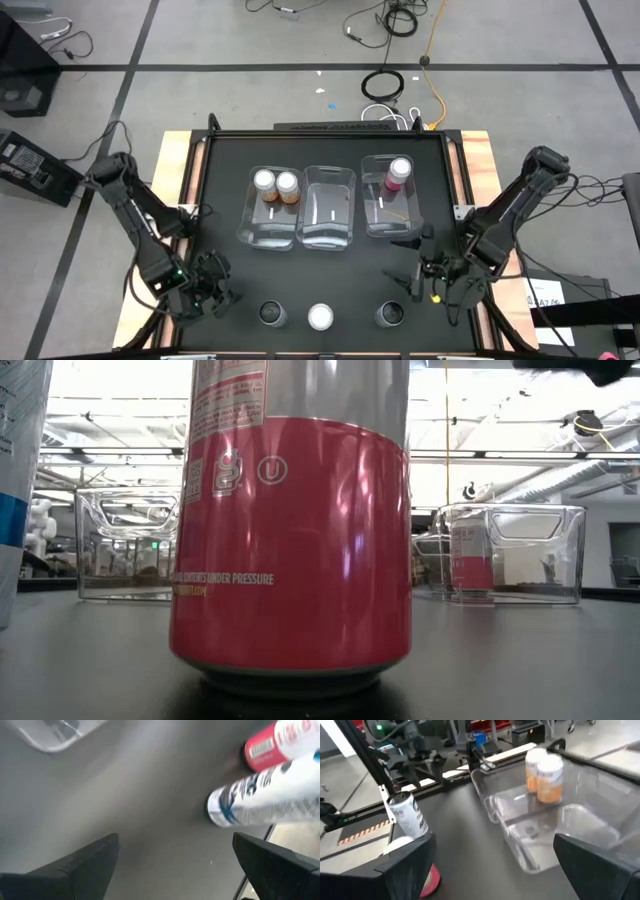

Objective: Sort soda cans
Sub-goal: Put the right white/blue soda can into the middle transparent bin

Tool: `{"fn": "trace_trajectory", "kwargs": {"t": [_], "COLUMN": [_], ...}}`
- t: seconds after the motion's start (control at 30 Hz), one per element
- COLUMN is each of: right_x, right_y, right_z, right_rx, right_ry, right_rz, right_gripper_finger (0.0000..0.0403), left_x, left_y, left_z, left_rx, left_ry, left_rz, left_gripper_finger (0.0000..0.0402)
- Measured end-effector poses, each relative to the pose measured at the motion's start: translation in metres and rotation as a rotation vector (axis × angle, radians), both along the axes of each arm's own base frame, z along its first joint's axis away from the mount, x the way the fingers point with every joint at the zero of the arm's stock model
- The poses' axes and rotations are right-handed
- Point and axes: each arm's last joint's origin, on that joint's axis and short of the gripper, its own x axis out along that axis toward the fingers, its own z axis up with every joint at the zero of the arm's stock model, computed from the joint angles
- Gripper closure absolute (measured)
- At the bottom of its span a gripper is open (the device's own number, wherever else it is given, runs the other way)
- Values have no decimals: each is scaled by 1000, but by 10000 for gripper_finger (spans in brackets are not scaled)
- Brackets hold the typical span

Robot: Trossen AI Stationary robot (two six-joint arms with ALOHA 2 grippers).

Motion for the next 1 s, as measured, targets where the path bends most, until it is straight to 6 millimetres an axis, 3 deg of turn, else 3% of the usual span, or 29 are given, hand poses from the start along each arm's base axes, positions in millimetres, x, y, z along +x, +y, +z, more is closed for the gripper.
{"fn": "trace_trajectory", "kwargs": {"t": [0.33,0.57,0.73,0.9,1.0], "right_x": [19,44,66,71,79], "right_y": [-11,1,20,34,45], "right_z": [67,107,118,116,115], "right_rx": [26,4,31,157,283], "right_ry": [117,298,546,912,953], "right_rz": [88,159,194,147,174], "right_gripper_finger": [7,7,7,7,7], "left_x": [-12,-12,-12,-12,-11], "left_y": [-9,-10,-10,-9,-9], "left_z": [-3,-3,-3,-3,-2], "left_rx": [63,304,352,366,395], "left_ry": [13,-10,-16,-16,-38], "left_rz": [-138,-544,-623,-636,-636], "left_gripper_finger": [7,7,7,7,7]}}
